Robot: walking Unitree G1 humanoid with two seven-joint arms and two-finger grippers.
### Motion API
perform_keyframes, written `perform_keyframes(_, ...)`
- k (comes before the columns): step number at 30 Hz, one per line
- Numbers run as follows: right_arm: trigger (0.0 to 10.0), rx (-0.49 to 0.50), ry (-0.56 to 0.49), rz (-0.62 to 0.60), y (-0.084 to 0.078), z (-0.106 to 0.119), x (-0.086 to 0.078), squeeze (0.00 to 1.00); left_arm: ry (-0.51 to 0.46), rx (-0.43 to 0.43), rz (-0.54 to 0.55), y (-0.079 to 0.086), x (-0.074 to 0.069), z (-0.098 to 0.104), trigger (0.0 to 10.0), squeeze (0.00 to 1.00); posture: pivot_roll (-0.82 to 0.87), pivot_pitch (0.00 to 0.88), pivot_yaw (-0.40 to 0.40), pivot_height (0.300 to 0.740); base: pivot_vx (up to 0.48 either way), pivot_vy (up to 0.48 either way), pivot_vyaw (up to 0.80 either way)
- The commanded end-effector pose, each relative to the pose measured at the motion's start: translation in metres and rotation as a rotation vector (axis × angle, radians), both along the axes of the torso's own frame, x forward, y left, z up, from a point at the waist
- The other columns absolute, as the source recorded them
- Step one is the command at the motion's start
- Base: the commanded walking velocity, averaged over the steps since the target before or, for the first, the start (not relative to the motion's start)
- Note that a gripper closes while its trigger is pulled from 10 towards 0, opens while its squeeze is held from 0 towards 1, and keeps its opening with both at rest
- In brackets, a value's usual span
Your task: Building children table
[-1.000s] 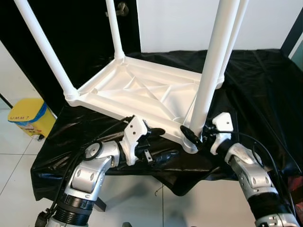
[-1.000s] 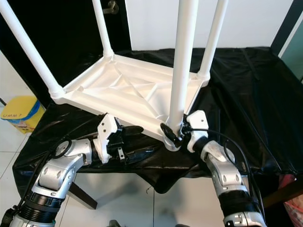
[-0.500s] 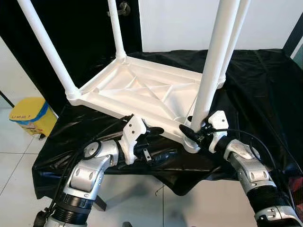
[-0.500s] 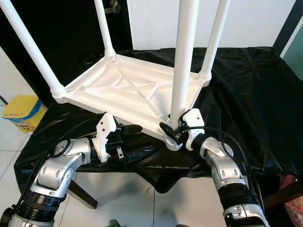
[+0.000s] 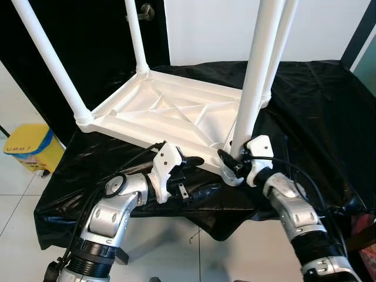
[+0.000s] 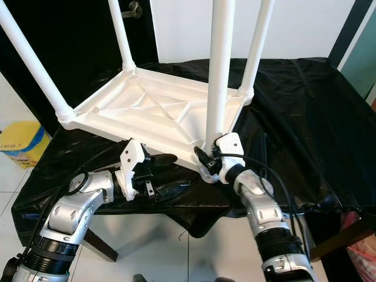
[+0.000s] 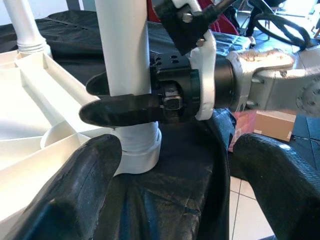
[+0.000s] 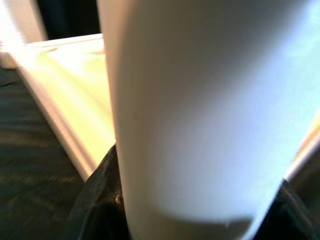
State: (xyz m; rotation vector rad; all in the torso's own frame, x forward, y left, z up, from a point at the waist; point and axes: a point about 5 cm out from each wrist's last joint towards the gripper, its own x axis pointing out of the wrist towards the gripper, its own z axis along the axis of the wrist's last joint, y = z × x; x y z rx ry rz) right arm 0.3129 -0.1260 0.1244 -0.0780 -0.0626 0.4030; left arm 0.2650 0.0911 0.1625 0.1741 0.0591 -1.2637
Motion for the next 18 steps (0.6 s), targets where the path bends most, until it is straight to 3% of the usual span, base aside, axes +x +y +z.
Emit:
perform_keyframes(1,10.0,0.009,-0.007,-0.089,-0.003,0.003,0.001,0.0,-0.028,-0.009,0.087,0.003,0.007,0.003,10.0,0.0,-0.18,0.029,0.022,0.74,0.0,0.0,0.0)
perform_keyframes(9,10.0,0.044,-0.017,-0.326,0.006,0.001,-0.009,0.0,-0.031,-0.011,0.085,0.004,0.008,0.004,10.0,0.0,-0.19,0.039,0.024,0.74,0.0,0.0,0.0)
perform_keyframes(11,10.0,0.044,-0.017,-0.326,0.006,0.001,-0.009,0.0,-0.031,-0.011,0.085,0.004,0.008,0.004,10.0,0.0,-0.19,0.039,0.024,0.74,0.0,0.0,0.0)
perform_keyframes(14,10.0,0.039,-0.031,-0.287,0.021,0.001,-0.017,0.0,-0.026,-0.008,0.074,0.003,0.007,0.003,10.0,0.0,-0.19,0.045,0.031,0.74,0.0,0.0,0.0)
perform_keyframes(18,10.0,0.038,-0.037,-0.292,0.02,0.001,-0.017,0.0,-0.024,-0.008,0.072,0.003,0.007,0.003,10.0,0.0,-0.19,0.043,0.032,0.74,0.0,0.0,0.0)
